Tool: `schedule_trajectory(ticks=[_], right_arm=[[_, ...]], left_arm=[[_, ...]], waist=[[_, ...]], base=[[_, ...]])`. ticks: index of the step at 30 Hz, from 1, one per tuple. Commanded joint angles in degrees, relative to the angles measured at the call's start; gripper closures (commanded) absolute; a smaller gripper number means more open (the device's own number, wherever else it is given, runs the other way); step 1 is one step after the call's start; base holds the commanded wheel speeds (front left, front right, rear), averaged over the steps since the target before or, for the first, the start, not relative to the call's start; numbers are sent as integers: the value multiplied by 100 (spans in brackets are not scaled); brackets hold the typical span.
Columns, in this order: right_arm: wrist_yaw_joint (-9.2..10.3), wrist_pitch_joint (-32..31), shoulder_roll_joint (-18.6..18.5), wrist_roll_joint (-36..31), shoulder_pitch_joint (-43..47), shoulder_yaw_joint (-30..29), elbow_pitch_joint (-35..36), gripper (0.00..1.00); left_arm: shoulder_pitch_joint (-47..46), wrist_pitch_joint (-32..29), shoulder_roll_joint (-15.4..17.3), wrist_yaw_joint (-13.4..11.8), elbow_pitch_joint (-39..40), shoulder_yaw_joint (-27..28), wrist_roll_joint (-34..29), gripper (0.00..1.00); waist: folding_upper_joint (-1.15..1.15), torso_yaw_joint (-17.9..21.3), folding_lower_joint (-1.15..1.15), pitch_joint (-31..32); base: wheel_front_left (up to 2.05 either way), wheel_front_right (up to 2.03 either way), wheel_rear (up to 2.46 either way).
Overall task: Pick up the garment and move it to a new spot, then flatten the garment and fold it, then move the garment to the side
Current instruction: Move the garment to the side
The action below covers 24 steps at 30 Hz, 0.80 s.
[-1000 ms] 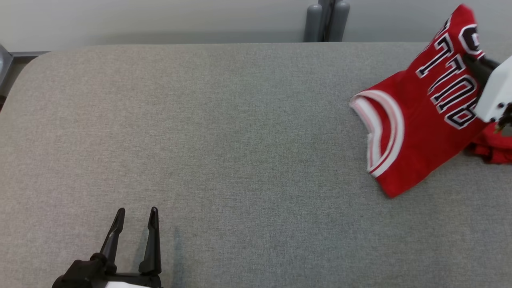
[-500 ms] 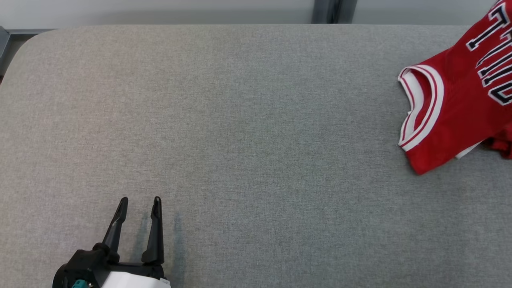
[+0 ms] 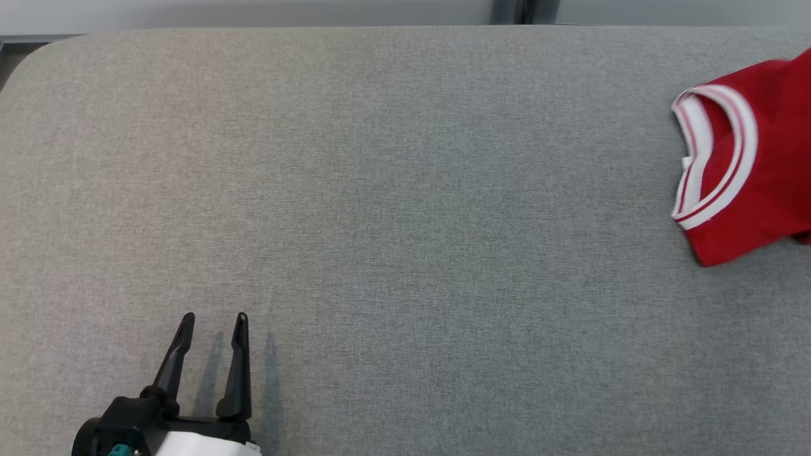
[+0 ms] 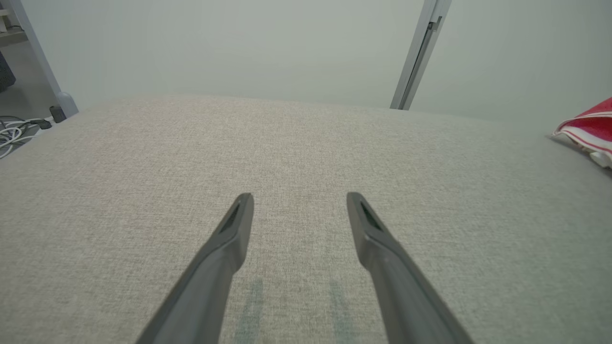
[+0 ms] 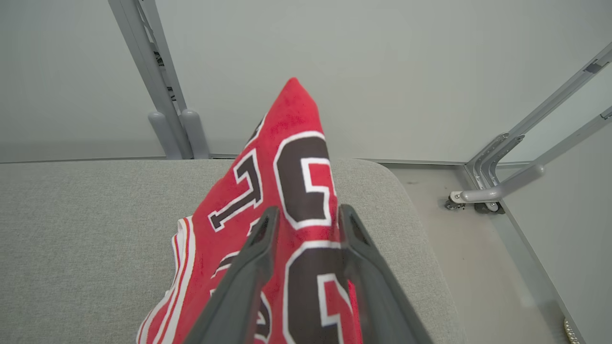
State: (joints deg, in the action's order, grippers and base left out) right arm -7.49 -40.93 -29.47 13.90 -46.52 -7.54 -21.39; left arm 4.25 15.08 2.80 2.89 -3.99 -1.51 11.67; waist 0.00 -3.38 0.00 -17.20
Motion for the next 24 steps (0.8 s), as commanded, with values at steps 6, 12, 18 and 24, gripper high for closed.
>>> schedule_trajectory(ticks=[6,12,18,24], right_arm=[[-1,616,-68,-105,335,73,414,0],[-1,1852,186,-123,984,79,1003,0],[-1,3124,599,-17,2299,272,1492,0],[-1,4239,1192,-226,3749,373,1687,0]], left_arm=[[44,10,23,60,127,173,-58,0],[152,10,23,19,238,282,18,0],[532,10,22,-129,289,340,156,0],[1013,10,23,-279,281,430,175,0]], waist=[[0,156,0,50],[0,252,0,380],[0,274,0,1056],[0,231,0,1710]], base=[[0,0,0],[0,0,0],[0,0,0],[0,0,0]])
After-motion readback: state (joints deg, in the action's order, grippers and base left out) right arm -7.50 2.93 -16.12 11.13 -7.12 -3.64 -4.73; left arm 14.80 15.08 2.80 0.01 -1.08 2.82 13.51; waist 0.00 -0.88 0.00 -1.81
